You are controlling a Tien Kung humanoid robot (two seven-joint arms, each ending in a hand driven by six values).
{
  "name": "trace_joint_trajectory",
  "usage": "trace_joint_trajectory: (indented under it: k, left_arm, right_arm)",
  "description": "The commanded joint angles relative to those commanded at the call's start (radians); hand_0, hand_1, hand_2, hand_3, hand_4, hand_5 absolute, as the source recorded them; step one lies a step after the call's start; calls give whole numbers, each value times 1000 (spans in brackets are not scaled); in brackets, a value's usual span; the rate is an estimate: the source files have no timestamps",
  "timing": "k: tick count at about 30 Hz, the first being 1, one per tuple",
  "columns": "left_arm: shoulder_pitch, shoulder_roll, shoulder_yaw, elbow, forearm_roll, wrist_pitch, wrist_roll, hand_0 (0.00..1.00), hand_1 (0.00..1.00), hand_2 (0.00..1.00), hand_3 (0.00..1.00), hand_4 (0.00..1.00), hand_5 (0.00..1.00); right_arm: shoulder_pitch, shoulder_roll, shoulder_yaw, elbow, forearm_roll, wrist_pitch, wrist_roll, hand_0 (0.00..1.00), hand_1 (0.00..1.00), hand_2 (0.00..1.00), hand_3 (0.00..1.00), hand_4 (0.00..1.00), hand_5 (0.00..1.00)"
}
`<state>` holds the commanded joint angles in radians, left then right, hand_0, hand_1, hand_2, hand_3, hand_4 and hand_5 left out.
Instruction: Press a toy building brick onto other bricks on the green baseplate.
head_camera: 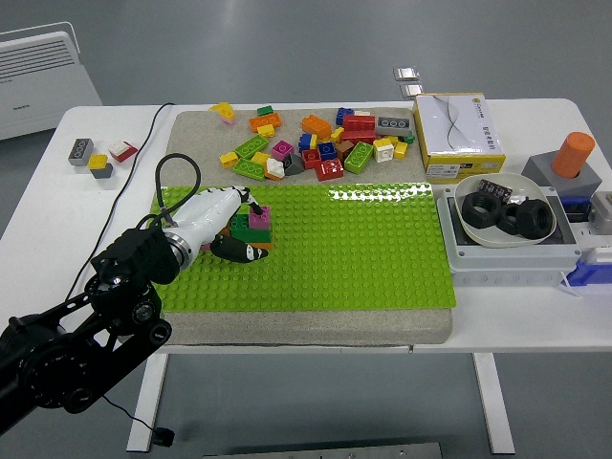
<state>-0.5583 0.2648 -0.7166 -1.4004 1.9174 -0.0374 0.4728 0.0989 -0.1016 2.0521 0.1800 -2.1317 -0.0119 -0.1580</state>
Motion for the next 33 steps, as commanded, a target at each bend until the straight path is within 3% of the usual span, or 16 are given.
trace_joint_trajectory:
  k: [11, 23, 27, 28, 30, 33]
  left_arm:
    - [1, 0, -23, -2, 6, 14, -5, 998, 970, 973, 673, 913, 288]
    - [16, 6, -74, -62, 22, 26, -9, 998, 961, 967, 663, 902, 276]
    - [80, 26, -149, -131, 28, 53, -28, 998, 961, 967, 663, 902, 276]
    - [99, 32, -168, -148, 28, 61, -34, 988, 901, 891, 658, 877, 251]
    - [139, 43, -208, -184, 26, 81, -48, 988, 901, 891, 658, 877, 251]
    - [215, 53, -284, -246, 21, 129, -82, 988, 901, 891, 658, 877, 251]
  right_arm:
    - [3, -1, -2, 0, 3, 0, 0, 519, 675, 723, 686, 726, 779]
    - [4, -1, 0, 0, -5, 0, -2, 519, 675, 723, 686, 726, 779]
    - [3, 5, 31, 0, -41, 3, -6, 519, 675, 723, 686, 726, 779]
    - [2, 7, 34, 0, -42, 3, -6, 519, 675, 724, 685, 726, 780]
    - [1, 10, 32, 0, -39, 3, -7, 519, 675, 724, 685, 726, 780]
    - [-2, 17, 13, 0, -17, 2, -9, 519, 675, 724, 685, 726, 780]
